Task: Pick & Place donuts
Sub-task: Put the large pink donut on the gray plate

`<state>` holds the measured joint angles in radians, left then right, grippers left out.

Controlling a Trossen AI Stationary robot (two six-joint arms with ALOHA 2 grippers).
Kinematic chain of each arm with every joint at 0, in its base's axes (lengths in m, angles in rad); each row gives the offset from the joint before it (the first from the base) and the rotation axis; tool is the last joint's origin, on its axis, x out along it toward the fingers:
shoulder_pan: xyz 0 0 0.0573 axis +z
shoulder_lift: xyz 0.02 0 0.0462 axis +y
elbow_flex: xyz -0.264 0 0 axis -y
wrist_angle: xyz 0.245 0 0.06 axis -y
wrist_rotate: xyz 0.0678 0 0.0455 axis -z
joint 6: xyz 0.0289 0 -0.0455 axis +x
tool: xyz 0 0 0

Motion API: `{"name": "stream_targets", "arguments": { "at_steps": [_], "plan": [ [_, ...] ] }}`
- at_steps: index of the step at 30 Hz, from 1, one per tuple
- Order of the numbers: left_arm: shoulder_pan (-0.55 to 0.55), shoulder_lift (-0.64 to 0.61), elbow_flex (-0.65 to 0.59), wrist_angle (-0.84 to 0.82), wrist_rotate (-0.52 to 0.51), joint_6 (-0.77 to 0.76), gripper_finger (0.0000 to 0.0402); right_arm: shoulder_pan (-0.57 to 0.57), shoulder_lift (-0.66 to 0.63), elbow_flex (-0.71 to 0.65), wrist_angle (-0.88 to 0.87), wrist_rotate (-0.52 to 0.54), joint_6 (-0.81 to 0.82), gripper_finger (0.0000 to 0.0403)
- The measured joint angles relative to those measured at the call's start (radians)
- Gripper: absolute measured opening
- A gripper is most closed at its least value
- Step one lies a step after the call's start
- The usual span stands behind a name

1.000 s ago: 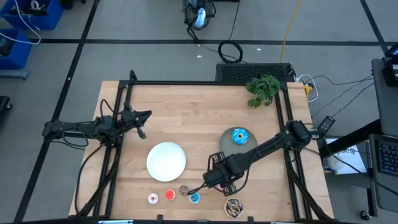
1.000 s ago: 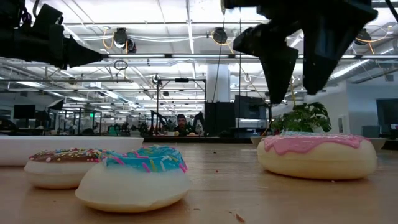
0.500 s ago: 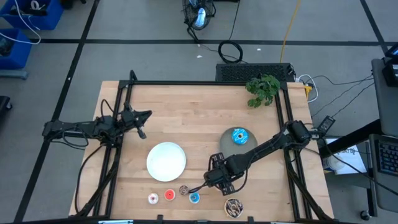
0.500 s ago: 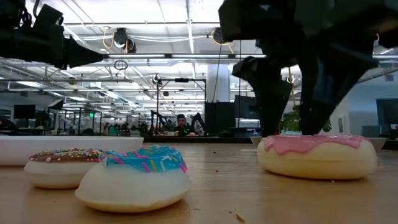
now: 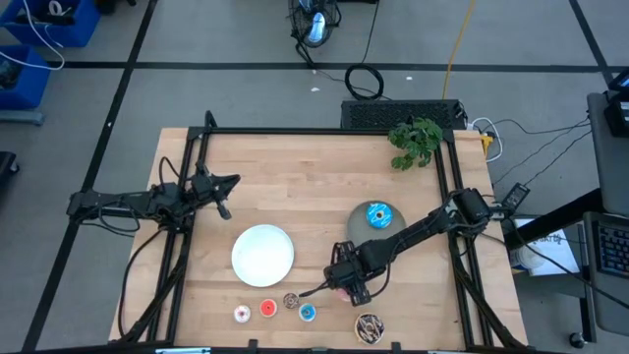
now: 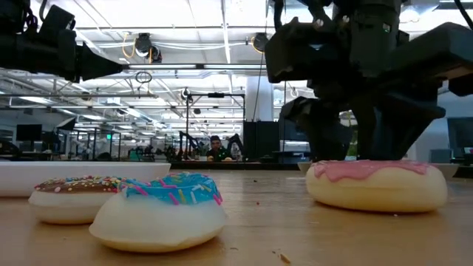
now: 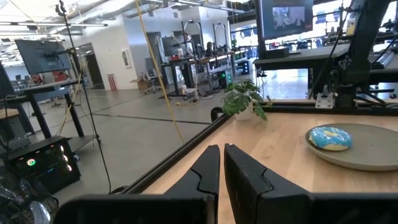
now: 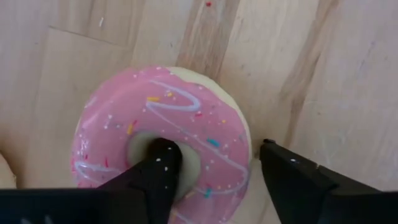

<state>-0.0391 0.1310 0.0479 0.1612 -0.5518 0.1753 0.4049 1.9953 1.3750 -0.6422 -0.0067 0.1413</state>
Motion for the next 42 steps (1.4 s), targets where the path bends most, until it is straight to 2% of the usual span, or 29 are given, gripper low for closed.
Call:
{"name": "stream_targets", "arguments": {
  "at_steps": [3, 9, 11, 18, 24, 31, 42],
  "plan": [
    [0.000, 0.000, 0.000, 0.000, 0.000, 0.000, 0.0031, 0.000, 0.000, 0.000, 0.003, 0.004, -0.005, 0.0163],
    [0.000, 0.000, 0.000, 0.000, 0.000, 0.000, 0.0031, -0.017, -0.001, 0.013, -0.001, 0.003, -0.009, 0.0042],
    [0.000, 0.000, 0.000, 0.000, 0.000, 0.000, 0.0031, -0.020, -0.009, 0.013, -0.001, 0.005, -0.025, 0.0015],
    [0.000, 0.000, 0.000, 0.001, 0.000, 0.000, 0.0031, -0.056, -0.112, 0.014, -0.041, 0.019, -0.041, 0.0031],
    [0.000, 0.000, 0.000, 0.001, 0.000, 0.007, 0.0031, -0.087, -0.309, 0.016, -0.165, 0.121, -0.006, 0.0008],
    [0.000, 0.000, 0.000, 0.001, 0.000, 0.006, 0.0031, -0.128, -0.496, 0.017, -0.398, 0.247, 0.142, 0.0013],
    [0.000, 0.000, 0.000, 0.001, 0.000, 0.006, 0.0031, -0.167, -0.546, 0.015, -0.622, 0.239, 0.297, 0.0010]
  ]
}}
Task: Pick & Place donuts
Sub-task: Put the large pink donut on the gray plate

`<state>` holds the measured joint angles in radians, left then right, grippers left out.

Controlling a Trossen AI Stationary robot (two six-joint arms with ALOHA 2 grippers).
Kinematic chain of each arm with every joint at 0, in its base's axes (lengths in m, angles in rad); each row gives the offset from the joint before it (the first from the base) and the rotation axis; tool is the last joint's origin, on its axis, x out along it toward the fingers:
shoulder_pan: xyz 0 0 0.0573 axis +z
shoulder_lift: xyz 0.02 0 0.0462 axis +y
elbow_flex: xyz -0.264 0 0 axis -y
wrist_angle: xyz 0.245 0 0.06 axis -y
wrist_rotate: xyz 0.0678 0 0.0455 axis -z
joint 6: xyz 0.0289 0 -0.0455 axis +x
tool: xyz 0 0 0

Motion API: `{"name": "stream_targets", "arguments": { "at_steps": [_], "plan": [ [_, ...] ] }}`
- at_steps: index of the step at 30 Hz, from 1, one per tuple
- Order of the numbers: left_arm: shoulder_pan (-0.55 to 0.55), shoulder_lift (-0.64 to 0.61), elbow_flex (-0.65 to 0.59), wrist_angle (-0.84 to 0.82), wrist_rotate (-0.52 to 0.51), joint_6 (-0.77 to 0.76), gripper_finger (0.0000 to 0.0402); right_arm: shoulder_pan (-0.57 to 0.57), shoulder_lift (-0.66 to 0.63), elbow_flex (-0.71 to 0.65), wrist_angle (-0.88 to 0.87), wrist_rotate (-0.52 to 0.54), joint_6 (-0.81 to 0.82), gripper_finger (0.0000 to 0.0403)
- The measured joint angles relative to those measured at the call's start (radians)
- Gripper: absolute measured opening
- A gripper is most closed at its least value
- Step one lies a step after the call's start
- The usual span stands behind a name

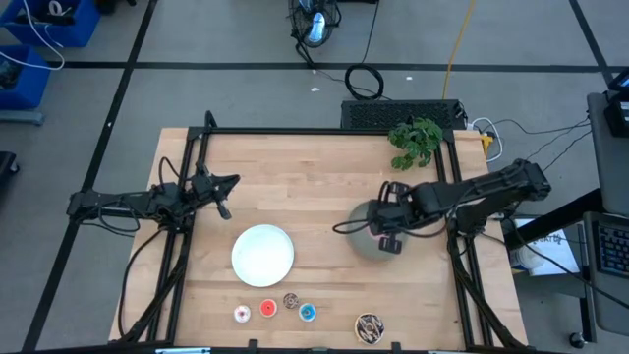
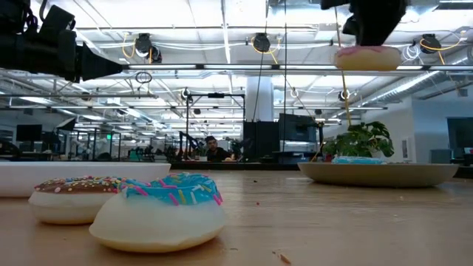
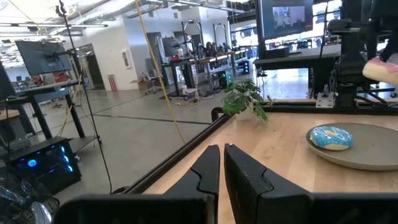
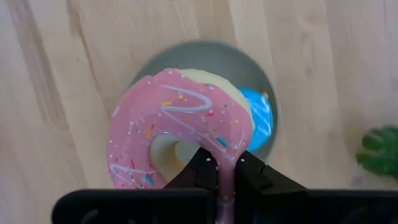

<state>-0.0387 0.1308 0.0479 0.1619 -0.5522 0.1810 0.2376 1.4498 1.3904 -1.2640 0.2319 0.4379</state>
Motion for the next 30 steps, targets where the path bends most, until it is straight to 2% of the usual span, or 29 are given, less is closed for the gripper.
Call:
{"name": "stream_targets", "arguments": {
  "at_steps": [6, 11, 18, 30],
  "plan": [
    [0.000, 0.000, 0.000, -0.001, 0.000, 0.015, 0.0031, -0.013, -0.002, -0.115, 0.030, -0.064, -0.004, 0.0009],
    [0.000, 0.000, 0.000, -0.001, 0.000, 0.023, 0.0031, -0.032, -0.001, -0.274, 0.178, -0.131, -0.053, 0.0009],
    [0.000, 0.000, 0.000, -0.001, -0.001, 0.024, 0.0031, -0.073, -0.002, -0.422, 0.292, -0.230, -0.069, 0.0009],
    [0.000, 0.000, 0.000, 0.000, -0.001, 0.024, 0.0031, -0.138, -0.003, -0.549, 0.462, -0.238, -0.095, 0.0009]
  ]
}}
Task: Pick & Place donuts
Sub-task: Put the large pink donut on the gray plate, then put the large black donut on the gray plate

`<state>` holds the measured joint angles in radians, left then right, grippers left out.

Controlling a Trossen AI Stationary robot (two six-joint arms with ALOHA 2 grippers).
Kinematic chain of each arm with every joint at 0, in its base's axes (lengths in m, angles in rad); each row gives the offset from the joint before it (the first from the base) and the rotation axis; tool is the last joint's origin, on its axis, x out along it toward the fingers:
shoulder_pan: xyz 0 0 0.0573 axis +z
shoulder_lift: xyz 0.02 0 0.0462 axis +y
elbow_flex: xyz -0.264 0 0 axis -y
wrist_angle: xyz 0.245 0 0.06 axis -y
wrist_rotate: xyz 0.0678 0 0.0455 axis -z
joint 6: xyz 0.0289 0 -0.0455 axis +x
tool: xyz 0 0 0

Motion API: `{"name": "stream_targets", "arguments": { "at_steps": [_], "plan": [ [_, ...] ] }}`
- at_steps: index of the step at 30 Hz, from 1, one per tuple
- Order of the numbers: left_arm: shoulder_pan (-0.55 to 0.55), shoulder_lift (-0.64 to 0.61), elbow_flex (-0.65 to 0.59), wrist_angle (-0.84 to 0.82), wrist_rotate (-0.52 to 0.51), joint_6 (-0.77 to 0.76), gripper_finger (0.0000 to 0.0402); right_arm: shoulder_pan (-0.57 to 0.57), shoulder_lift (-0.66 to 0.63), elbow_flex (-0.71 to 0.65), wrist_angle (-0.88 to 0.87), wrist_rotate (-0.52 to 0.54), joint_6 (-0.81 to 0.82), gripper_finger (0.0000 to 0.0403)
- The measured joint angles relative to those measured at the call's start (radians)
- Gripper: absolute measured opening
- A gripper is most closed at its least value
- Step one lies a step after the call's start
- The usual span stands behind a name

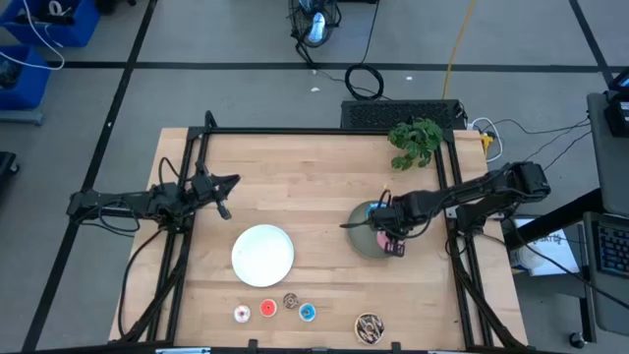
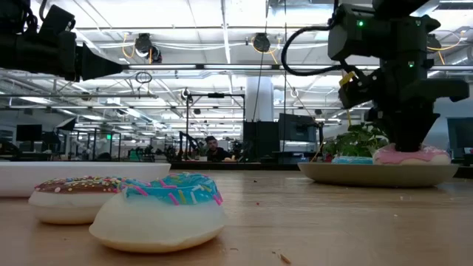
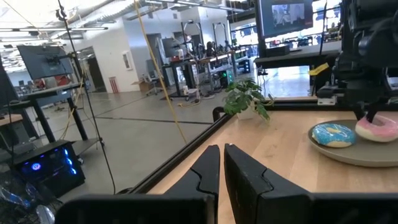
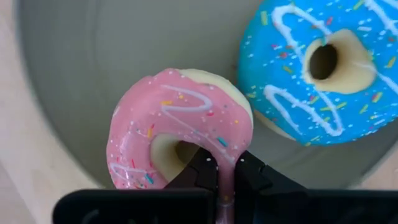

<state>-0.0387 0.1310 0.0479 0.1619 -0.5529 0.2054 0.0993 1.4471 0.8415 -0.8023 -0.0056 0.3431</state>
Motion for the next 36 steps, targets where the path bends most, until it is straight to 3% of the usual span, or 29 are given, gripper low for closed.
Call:
{"name": "stream_targets", "arguments": {
  "at_steps": [9, 23, 30, 36],
  "plan": [
    [0.000, 0.000, 0.000, 0.000, 0.000, 0.000, 0.0031, -0.015, 0.000, -0.012, 0.020, 0.001, -0.001, 0.0030],
    [0.000, 0.000, 0.000, 0.000, 0.000, 0.000, 0.0031, -0.014, 0.000, 0.029, -0.010, -0.023, 0.012, 0.0166],
    [0.000, 0.000, 0.000, 0.000, 0.000, -0.003, 0.0031, -0.014, 0.000, 0.115, -0.117, 0.014, 0.013, 0.0204],
    [0.000, 0.000, 0.000, -0.001, 0.001, -0.004, 0.0031, -0.011, 0.000, 0.245, -0.242, 0.053, 0.017, 0.0208]
  ]
}}
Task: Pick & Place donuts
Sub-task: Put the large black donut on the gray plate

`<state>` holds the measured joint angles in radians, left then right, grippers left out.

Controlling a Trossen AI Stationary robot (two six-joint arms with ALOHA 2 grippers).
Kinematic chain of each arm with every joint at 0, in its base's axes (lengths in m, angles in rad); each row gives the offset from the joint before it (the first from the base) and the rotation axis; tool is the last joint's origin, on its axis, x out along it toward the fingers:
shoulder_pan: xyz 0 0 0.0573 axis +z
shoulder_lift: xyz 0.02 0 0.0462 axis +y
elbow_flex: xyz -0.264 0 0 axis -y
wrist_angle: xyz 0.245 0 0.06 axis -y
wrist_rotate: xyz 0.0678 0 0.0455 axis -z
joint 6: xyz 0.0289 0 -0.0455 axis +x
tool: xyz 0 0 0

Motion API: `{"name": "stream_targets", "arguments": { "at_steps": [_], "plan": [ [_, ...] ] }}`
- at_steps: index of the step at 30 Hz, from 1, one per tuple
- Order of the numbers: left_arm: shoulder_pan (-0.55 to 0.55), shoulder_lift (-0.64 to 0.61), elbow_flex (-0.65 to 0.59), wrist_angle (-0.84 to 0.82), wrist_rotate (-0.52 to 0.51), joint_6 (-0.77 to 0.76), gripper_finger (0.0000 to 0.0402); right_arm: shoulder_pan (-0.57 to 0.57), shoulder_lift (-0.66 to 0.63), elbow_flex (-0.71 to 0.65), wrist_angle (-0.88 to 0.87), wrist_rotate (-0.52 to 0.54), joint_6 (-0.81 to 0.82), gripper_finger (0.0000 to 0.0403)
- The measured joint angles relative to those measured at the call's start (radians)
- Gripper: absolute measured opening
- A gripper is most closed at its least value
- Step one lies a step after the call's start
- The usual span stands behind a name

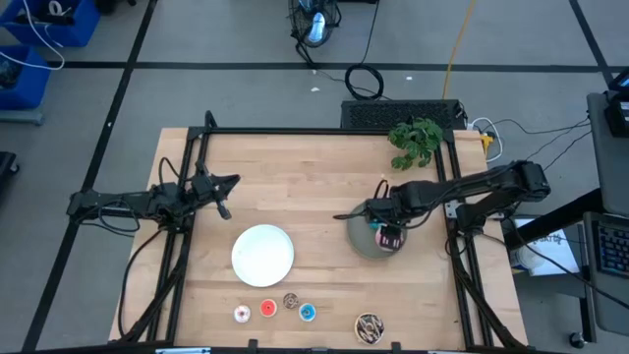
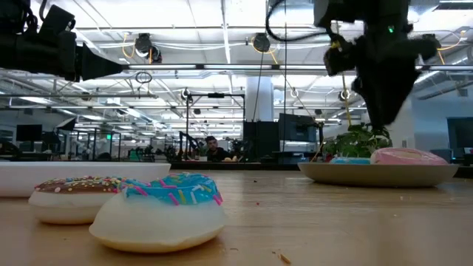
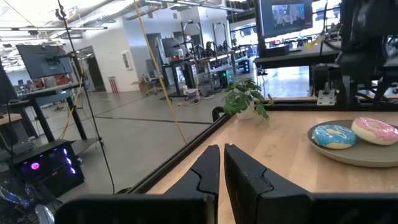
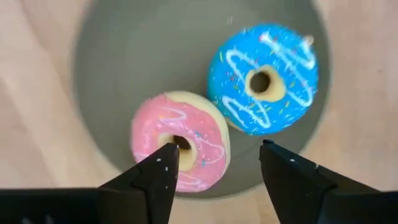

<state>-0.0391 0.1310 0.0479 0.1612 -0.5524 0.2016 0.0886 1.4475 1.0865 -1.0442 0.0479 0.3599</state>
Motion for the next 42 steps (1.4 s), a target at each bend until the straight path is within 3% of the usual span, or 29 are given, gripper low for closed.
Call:
{"name": "stream_targets", "arguments": {
  "at_steps": [6, 13, 18, 23, 28, 42],
  "plan": [
    [0.000, 0.000, 0.000, 0.000, 0.000, 0.003, 0.0031, 0.104, 0.026, 0.173, -0.007, 0.007, 0.069, 0.0181],
    [0.000, 0.000, 0.000, -0.001, 0.001, 0.003, 0.0031, 0.265, 0.186, 0.394, -0.096, 0.033, 0.135, 0.0110],
    [0.000, 0.000, 0.000, -0.006, 0.001, 0.004, 0.0031, 0.357, 0.346, 0.539, -0.253, -0.001, 0.167, 0.0054],
    [0.000, 0.000, 0.000, -0.009, 0.002, 0.003, 0.0031, 0.401, 0.429, 0.587, -0.216, -0.099, 0.154, 0.0009],
    [0.000, 0.000, 0.000, -0.020, 0.001, 0.002, 0.0031, 0.427, 0.455, 0.587, -0.127, -0.195, 0.143, 0.0007],
    [0.000, 0.000, 0.000, -0.034, 0.001, 0.002, 0.0031, 0.453, 0.455, 0.587, -0.055, -0.205, 0.157, 0.0004]
  ]
}}
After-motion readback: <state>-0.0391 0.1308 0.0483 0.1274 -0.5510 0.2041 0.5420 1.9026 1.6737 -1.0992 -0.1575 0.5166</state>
